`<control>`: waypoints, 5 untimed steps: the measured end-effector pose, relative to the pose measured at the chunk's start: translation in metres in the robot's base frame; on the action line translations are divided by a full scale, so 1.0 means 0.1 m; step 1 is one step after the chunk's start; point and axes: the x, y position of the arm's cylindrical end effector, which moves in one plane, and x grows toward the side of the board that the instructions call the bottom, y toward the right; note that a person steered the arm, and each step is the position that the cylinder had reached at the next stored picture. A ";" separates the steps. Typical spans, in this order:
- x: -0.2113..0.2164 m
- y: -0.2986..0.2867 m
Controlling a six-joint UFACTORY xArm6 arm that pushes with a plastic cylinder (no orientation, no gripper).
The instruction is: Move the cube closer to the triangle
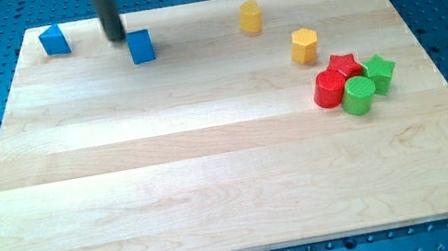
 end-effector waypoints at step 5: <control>0.55 -0.61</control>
